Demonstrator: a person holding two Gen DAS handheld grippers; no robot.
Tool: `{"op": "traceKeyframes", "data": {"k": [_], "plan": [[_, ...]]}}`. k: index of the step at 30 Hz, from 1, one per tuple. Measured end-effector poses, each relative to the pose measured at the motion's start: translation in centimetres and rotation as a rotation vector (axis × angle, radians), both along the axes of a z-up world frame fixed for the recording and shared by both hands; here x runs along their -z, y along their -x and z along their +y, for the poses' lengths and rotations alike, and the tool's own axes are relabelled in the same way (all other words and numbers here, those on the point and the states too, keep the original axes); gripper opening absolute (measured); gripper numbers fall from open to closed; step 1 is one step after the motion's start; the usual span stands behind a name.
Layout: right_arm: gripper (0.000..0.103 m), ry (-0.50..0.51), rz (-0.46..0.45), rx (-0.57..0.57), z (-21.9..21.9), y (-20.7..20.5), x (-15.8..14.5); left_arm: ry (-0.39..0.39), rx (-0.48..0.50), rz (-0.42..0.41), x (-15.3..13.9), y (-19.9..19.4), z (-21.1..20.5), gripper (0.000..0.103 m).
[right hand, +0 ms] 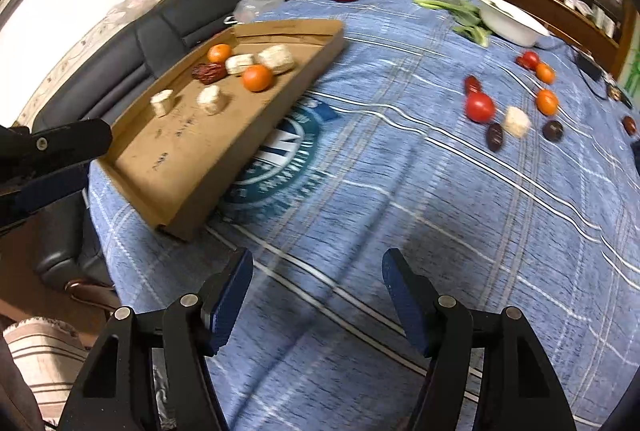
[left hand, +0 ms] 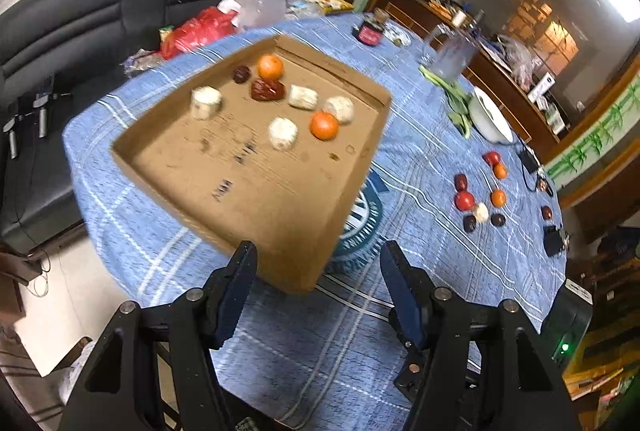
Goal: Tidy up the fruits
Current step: 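Move both open tools back over the remaining fruits on the table, then grasp the red tomato with the left tool while the right tool grasps a dark date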
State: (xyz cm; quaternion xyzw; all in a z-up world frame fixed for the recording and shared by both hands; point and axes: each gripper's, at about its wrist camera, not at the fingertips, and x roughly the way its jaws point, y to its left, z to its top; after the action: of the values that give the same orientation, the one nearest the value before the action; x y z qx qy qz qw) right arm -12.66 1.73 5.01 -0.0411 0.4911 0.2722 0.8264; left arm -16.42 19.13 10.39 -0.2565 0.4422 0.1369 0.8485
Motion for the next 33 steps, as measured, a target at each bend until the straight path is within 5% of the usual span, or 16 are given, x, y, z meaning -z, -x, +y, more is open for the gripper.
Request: {"op": "traceKeyframes", "data": {"k": [8, 16, 21, 25, 33], "plan": [[0.072, -0.013, 0.032, 0.209, -7.2, -2.0, 1.0, 0.006, 0.162, 0.052, 1.9, -4.0, -3.6, 0.063], [0.071, -0.03, 0.106, 0.434, -14.1, -6.6, 1.8, 0.0, 0.417, 0.067, 3.4, -12.5, -8.1, 0.063], [0.071, -0.072, 0.095, 0.464, -14.5, -10.3, 0.8, 0.074, 0.534, 0.065, 4.7, -17.6, -9.8, 0.063], [0.058, -0.066, 0.087, 0.444, -12.9, -12.7, 0.9, 0.113, 0.579, 0.066, 5.8, -21.4, -10.4, 0.057], [0.058, 0.0, 0.065, 0.497, -12.9, -14.5, 1.2, 0.097, 0.689, 0.105, 8.6, -25.3, -12.4, 0.048]]}}
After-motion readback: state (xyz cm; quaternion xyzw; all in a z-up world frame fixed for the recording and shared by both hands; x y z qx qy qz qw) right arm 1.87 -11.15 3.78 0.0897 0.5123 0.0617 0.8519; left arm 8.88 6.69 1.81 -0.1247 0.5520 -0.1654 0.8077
